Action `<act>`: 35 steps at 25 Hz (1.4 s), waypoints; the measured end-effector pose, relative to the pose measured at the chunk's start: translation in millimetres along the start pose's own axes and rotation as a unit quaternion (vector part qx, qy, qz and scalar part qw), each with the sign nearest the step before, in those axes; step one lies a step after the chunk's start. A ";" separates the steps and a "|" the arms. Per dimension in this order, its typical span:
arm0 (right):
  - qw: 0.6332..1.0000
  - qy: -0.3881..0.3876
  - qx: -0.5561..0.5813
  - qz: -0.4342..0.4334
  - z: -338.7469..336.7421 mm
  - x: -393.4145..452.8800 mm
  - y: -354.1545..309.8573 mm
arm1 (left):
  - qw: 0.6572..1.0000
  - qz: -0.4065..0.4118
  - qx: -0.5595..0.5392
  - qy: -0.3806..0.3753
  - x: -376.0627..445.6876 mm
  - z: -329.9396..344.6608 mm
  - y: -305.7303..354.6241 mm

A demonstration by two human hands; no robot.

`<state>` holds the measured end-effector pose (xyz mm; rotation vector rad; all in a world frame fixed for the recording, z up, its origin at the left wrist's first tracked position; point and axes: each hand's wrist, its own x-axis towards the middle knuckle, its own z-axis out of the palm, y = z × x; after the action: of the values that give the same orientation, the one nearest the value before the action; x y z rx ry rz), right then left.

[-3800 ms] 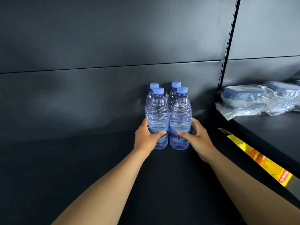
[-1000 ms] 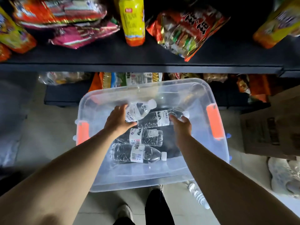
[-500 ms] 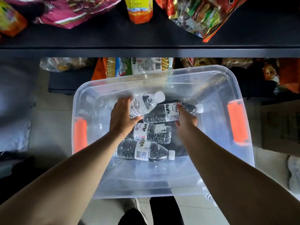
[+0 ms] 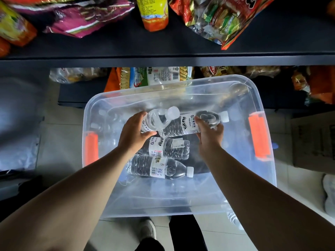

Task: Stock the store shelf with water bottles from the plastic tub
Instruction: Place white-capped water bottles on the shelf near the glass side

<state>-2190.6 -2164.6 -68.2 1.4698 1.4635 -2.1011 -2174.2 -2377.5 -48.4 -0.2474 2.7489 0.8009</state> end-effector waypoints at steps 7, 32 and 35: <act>0.972 -0.078 -0.161 -0.152 1.3 -42.9 -48.7 | 0.999 0.044 0.001 0.008 -24.2 -23.4 26.0; 0.706 -0.319 -0.167 -0.610 83.3 -633.1 -302.8 | 0.888 0.183 -0.365 0.213 -232.6 -561.4 192.5; 0.682 -0.344 -0.151 -0.627 108.1 -681.3 -332.5 | 0.879 0.195 -0.361 0.243 -241.2 -621.4 206.9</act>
<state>-2129.1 -2327.8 677.5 -0.7903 2.4881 -2.1999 -2121.8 -2523.4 632.1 -0.0197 2.8258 2.1310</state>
